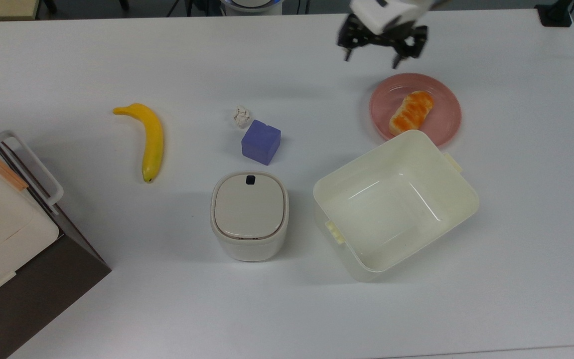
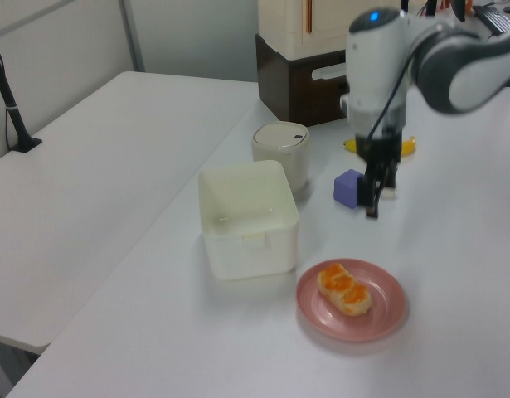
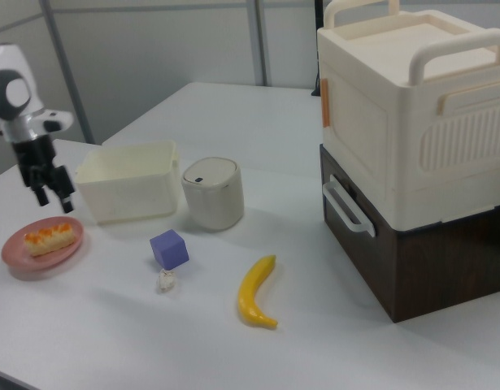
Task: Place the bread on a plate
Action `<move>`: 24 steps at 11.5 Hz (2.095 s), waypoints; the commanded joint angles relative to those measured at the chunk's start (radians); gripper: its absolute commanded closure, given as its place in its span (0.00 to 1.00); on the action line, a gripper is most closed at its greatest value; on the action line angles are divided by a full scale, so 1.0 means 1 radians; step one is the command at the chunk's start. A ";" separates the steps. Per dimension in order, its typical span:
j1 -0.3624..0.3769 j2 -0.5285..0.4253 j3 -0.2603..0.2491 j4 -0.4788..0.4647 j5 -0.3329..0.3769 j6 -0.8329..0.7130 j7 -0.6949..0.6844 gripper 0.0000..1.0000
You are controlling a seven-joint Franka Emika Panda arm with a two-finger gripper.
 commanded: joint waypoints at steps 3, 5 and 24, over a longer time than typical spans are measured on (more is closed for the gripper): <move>-0.365 -0.157 -0.020 0.072 -0.004 -0.210 -0.557 0.00; -0.367 -0.143 -0.149 0.180 -0.003 -0.246 -0.679 0.00; -0.281 -0.060 -0.283 0.225 0.048 -0.145 -0.568 0.00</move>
